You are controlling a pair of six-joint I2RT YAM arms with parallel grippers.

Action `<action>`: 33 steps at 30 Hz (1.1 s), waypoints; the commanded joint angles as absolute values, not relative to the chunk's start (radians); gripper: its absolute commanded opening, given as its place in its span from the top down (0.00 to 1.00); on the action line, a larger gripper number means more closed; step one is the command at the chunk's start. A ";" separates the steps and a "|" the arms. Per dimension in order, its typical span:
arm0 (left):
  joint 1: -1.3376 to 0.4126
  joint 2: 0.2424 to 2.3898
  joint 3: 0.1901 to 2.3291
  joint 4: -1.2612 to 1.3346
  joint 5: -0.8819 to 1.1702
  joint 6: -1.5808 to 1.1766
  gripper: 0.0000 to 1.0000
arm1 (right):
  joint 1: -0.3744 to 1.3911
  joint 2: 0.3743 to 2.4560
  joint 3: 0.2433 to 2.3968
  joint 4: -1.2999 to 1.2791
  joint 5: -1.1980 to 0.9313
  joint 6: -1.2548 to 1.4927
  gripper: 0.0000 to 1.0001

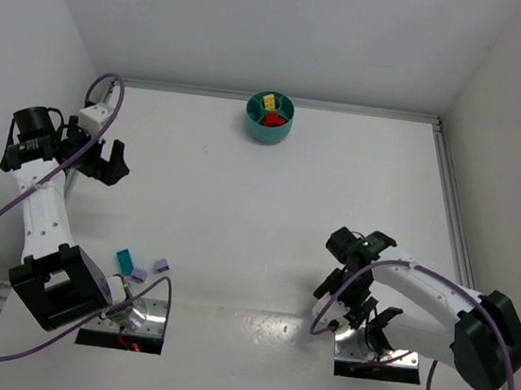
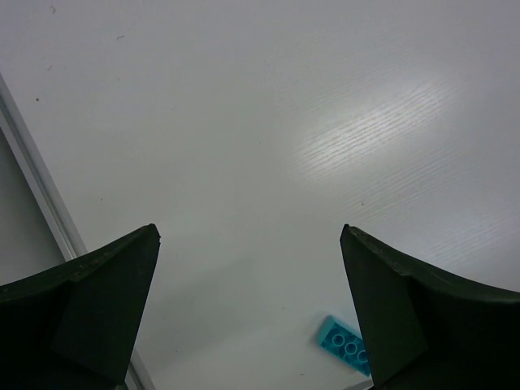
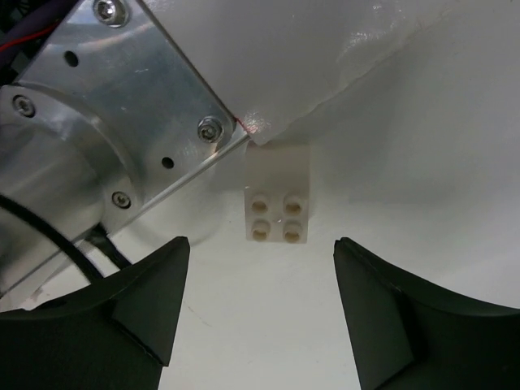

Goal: Sort the legos into containers by color

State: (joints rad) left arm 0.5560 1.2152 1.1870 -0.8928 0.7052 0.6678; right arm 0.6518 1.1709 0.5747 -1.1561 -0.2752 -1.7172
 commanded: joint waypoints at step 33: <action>0.534 1.253 1.172 -0.776 0.716 0.598 0.00 | 0.819 1.238 0.532 -0.959 -0.252 -1.414 0.51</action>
State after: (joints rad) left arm 0.5465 1.2465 1.1736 -0.8188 0.7029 0.6186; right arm 0.8055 1.2144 0.5014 -0.9707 -0.2340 -1.4631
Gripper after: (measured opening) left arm 0.995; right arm 0.493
